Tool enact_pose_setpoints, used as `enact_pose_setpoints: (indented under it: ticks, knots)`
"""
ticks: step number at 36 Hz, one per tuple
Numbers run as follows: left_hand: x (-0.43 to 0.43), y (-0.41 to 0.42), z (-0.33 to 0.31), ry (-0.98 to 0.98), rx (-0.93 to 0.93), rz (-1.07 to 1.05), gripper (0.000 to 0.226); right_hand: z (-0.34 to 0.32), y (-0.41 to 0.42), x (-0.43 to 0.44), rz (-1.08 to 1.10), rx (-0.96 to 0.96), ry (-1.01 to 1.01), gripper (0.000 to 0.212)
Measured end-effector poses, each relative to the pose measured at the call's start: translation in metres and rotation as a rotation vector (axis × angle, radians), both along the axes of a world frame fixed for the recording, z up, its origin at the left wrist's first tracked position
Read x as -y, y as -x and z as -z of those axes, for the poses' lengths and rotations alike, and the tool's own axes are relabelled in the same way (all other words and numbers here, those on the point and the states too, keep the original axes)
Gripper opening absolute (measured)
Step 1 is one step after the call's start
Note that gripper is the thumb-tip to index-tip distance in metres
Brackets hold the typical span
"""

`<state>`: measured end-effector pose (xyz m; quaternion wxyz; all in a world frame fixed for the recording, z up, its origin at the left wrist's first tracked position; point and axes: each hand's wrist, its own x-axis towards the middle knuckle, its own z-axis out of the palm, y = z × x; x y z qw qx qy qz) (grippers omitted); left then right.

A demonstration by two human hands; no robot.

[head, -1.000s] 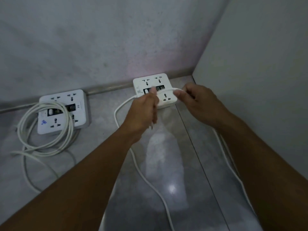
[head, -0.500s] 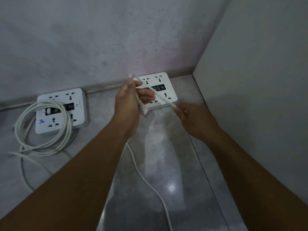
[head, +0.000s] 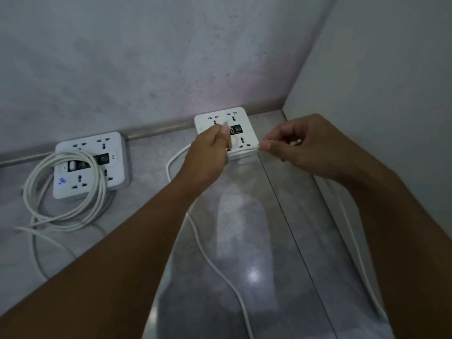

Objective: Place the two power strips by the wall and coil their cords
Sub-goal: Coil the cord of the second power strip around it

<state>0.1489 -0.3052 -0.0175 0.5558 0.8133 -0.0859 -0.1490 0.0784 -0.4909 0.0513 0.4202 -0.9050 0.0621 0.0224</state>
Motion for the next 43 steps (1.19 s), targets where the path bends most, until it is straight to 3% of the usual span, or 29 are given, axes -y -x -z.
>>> enact_pose_setpoints:
  ticks: [5, 9, 12, 15, 17, 22, 28, 34, 43]
  knots:
    - [0.010, 0.008, -0.020, 0.060, -0.036, 0.187, 0.044, -0.002, -0.009, -0.010, 0.007, 0.127, 0.077, 0.011]
    - [0.009, 0.004, -0.030, 0.238, -0.256, 0.118, 0.042, -0.002, -0.019, -0.020, 0.032, 0.162, 0.006, 0.021]
    - [-0.001, -0.002, -0.035, 0.447, -0.477, 0.035, 0.043, 0.006, -0.019, -0.011, 0.082, 0.093, -0.073, 0.037]
    - [-0.013, -0.013, -0.034, 0.568, -0.549, -0.022, 0.042, 0.015, -0.012, 0.004, 0.075, -0.046, -0.148, 0.039]
    - [-0.018, -0.015, -0.033, 0.533, -0.527, -0.019, 0.041, 0.016, -0.009, 0.011, 0.104, -0.034, -0.181, 0.036]
    - [-0.010, -0.005, -0.034, 0.313, -0.405, 0.104, 0.045, 0.014, -0.017, 0.003, 0.077, 0.170, 0.053, 0.033]
    - [-0.017, -0.004, -0.032, 0.326, -0.423, 0.123, 0.043, 0.005, -0.028, -0.003, -0.018, 0.093, 0.209, 0.028]
    - [-0.022, -0.005, -0.033, 0.243, -0.378, 0.127, 0.045, 0.009, -0.022, -0.001, -0.031, 0.083, 0.094, 0.012]
    - [-0.016, 0.000, -0.038, 0.198, -0.357, 0.205, 0.050, 0.008, -0.019, -0.003, -0.024, 0.135, -0.024, 0.025]
